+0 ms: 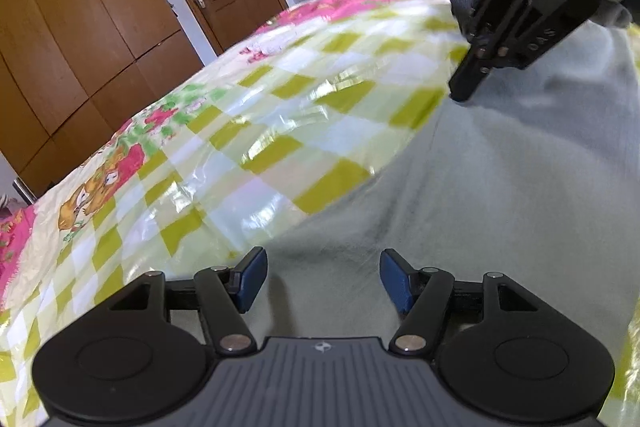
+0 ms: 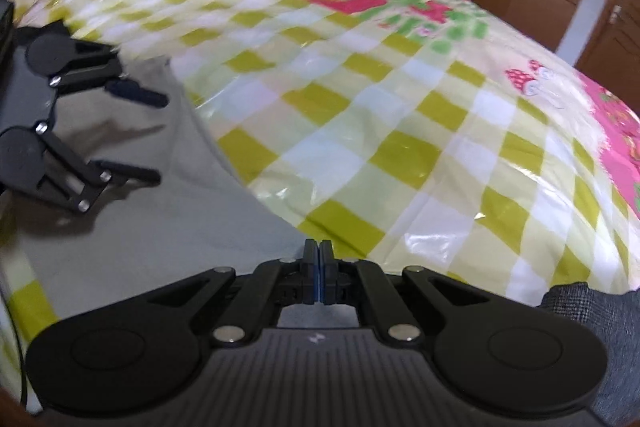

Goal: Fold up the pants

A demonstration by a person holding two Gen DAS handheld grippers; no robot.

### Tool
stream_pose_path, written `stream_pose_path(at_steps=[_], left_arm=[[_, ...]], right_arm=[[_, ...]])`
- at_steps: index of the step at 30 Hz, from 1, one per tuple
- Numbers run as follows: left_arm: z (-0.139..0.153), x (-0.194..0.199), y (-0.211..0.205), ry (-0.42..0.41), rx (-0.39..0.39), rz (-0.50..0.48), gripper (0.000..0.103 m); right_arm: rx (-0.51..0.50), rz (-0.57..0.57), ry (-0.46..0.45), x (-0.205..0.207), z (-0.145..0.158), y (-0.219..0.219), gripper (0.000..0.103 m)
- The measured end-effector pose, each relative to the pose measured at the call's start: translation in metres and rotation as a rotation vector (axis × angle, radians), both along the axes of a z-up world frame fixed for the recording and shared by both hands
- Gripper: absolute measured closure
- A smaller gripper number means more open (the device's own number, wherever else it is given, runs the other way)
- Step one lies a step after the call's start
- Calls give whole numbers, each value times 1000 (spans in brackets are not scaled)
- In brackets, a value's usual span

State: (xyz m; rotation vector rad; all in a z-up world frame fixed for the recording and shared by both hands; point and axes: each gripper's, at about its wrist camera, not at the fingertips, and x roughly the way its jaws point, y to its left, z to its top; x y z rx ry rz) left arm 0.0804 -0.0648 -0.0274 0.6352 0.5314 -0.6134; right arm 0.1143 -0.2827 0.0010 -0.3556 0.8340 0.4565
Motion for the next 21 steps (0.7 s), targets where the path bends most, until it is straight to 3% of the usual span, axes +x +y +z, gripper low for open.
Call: stream_pose_path(at_steps=[5,9,14,18,21], left_arm=[[-4,-1,4,-15,9,23,22],[5,-12,9,-41,9,25,22],[17,-27,9,-66,-6,32,22],[24,-37,1,-64,-6,3,21],[18,-38,-9,-60,42,-17,21]], right_arm=[[-42,-36,33,13,-37,8,101],[54,-145,-6,-2,-22,-15,99],[187,-327,-46,-58,7,-63,94],[262,-490,-36,-112,8,-93,93],[327,-577,-5,-144,2,-107,92]])
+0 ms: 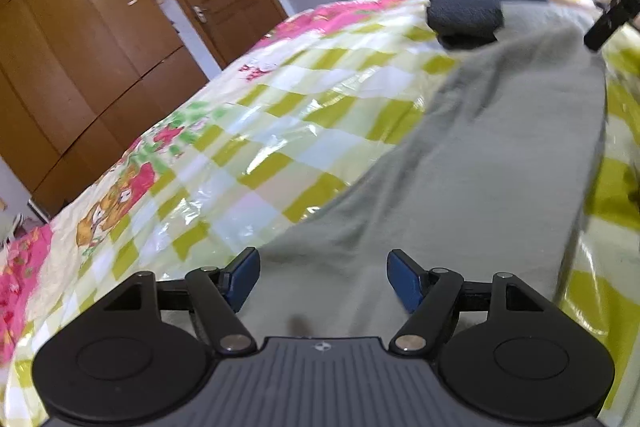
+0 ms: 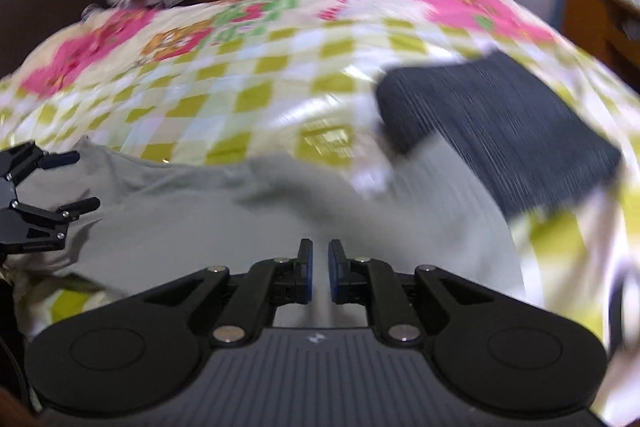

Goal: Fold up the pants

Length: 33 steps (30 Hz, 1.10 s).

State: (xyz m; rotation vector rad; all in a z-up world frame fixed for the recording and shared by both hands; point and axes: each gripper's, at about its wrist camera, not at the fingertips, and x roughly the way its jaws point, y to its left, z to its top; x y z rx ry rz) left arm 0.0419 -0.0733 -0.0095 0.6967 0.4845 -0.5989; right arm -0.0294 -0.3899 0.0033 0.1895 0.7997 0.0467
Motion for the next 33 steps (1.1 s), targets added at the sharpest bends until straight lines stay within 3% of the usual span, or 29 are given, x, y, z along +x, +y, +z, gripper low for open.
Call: stream_pose_path(at_steps=[4,8,13,15,17,19,21,24,28,31,33], left_arm=[[-13,6,-7,42,64,-3,21],[-8,6,-10,37,51,0,21],[-8,7,-16,39,48,-9,21],[-11,6,-16,43,56,0,21],[-12,3,-13,48,52,12,21],[-12,1,-8,57,40,27,21],[-13,-1,-5,66,30,35,21],[-13,-2,-7,66,33,37,21],[-9,-5,-12,69,32,22,21],[-10,-9,-15,69,41,16,21],[-10,-10,-16,68,46,19,21]], right_arm=[[19,-93,19,-13,-12,-14,92],[13,-162,-33,-10,-7,-30,92],[-7,-265,-64,-6,-2,-55,81],[-43,-243,-88,-2,3,-55,79],[-72,-222,-90,5,4,-55,68],[-61,-239,-67,4,2,-59,68],[24,-298,-55,-8,-1,-68,67],[233,-359,-56,-40,-12,-76,66],[497,-409,-15,-59,-46,-74,65],[621,-457,-81,-60,-64,-76,65],[649,-477,-145,-54,-71,-78,65]])
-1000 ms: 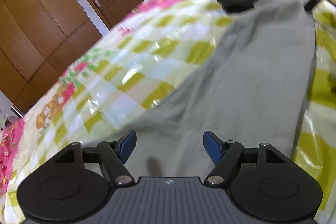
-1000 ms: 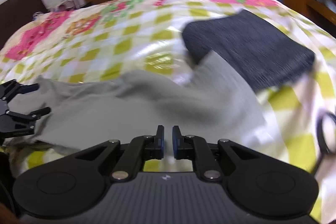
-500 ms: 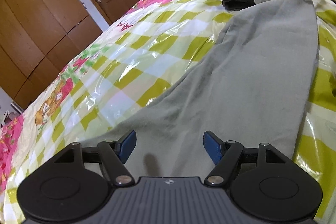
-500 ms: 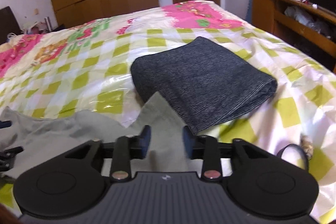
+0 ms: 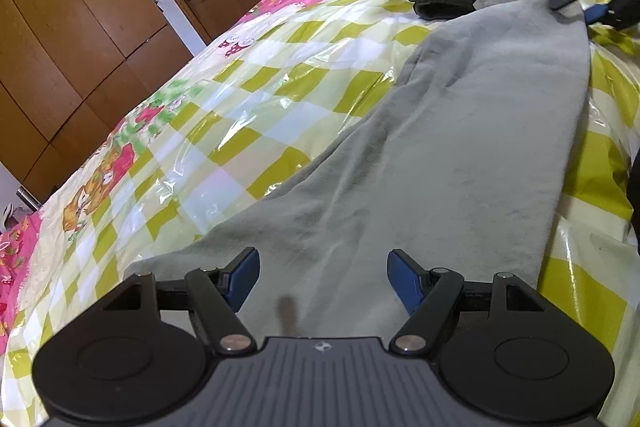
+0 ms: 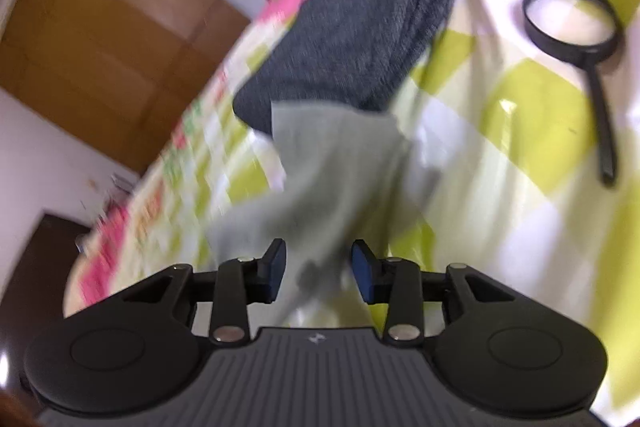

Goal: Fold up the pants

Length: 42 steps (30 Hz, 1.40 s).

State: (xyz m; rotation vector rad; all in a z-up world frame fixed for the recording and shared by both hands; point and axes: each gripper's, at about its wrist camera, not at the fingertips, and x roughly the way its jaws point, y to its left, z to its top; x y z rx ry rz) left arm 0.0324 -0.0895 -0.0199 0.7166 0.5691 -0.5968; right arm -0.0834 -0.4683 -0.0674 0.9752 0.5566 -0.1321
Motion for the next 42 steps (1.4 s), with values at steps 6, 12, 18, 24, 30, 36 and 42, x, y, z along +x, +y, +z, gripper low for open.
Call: stream_pose_path(at_steps=[6,12,18,24,30,36,42], left_arm=[[2,1,-2,6,8,-2,21],[-1,2,-4,12,16,0,21],[0,0,-6,8,23,-6,21],[2,-2,-8,11,18,2,21],[1,-4,-9,13,26,-6,21],[2,-5,-9,15,23,5,21],[4,-9,-14,29,-5,-3,21]], right_arm=[[3,11,-38,36,0,-5,64],[11,4,-31,31,0,0,59],[48,58,-6,31,-4,8,59],[116,108,-76,58,-18,16,59],[175,34,-279,59,-9,30,59],[166,64,-247,84,-9,38,60],[203,42,-144,110,-21,40,97]])
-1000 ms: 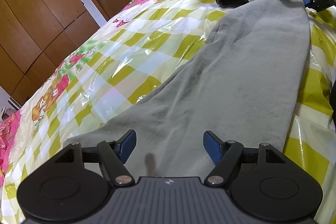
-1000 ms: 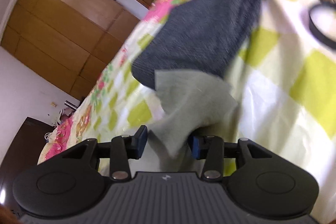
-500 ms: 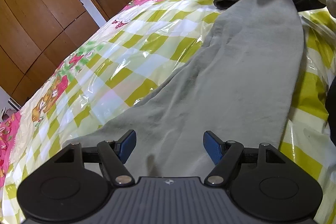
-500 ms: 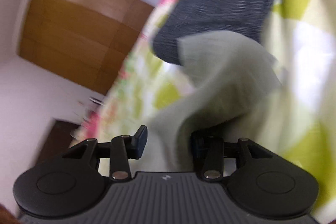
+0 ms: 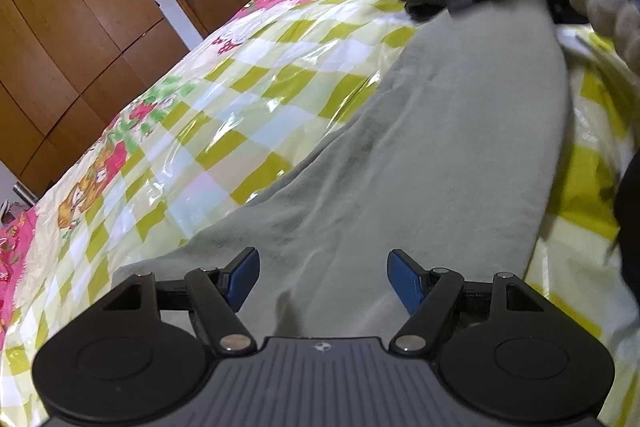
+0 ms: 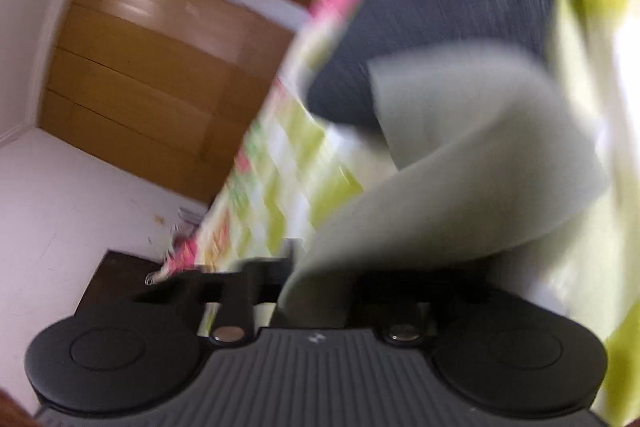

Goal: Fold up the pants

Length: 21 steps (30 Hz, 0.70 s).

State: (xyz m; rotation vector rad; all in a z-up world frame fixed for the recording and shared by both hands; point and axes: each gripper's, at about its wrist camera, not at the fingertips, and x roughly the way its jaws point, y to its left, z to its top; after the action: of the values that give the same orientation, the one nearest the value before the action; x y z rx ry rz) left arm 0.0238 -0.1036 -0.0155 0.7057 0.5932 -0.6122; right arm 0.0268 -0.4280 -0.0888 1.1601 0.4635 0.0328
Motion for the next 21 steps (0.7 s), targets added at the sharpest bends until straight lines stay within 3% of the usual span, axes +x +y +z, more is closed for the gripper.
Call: stream_pose_path(at_steps=[5,7,9,11,15,17,19,21], left_arm=[[0,-8,-15,8,-44,-49,20],[-7,-7,-20,15,-34,-47,20],[-7,-7,-19,12,-38,-46,20],[-2,-9,-10,6,-45,-40,20],[4,-11,19,-24,-25,-1,20],[6,-9,38,-31,-24,41,20],[11,-6,61,-39,-39,91,20],[18,-4,84,-50,-63,133,20]], right_arm=[[1,-110,-131,-19,40,-13,98],[-110,-161,-162,-35,60,-19,98],[-181,-163,-106,-34,61,-22,94],[-150,-122,-21,-25,47,-26,93],[-110,-132,-26,-29,35,-26,84],[-70,-166,-60,-32,37,-27,85],[-134,-189,-78,-35,55,-23,97],[-284,-161,-93,-29,81,-4,97]])
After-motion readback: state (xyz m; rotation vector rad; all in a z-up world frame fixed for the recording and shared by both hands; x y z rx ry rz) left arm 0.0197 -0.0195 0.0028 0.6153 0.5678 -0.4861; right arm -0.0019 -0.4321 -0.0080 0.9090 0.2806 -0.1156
